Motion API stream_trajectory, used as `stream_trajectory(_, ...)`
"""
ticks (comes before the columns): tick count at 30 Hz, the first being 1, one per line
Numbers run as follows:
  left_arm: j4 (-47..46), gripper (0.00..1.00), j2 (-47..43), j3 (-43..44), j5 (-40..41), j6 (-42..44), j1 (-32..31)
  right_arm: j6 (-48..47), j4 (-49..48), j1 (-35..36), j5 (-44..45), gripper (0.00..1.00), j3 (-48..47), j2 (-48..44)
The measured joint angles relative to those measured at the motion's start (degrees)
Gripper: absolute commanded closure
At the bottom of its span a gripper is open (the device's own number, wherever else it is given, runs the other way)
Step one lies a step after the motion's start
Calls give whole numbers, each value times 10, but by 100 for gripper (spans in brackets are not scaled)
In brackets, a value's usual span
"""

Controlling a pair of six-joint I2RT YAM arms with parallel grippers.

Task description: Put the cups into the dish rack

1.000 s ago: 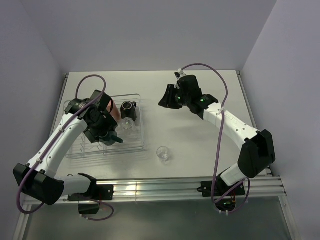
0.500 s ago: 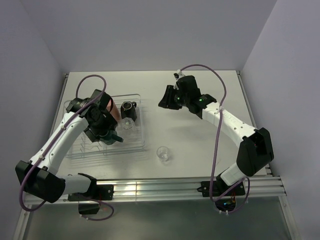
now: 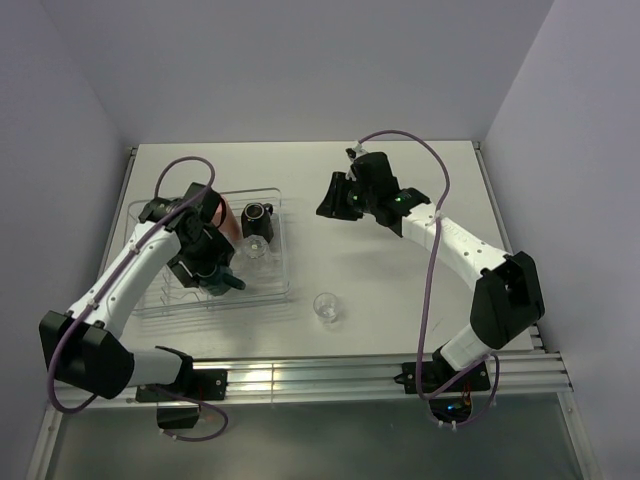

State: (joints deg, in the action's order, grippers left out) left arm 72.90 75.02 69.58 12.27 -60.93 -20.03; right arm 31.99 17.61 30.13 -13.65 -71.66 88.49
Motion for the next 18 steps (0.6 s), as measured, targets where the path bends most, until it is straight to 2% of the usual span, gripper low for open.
stream_trajectory(18,-54,100,45,-43,-9,17,9,-2,0,-2,-5,59,0,10)
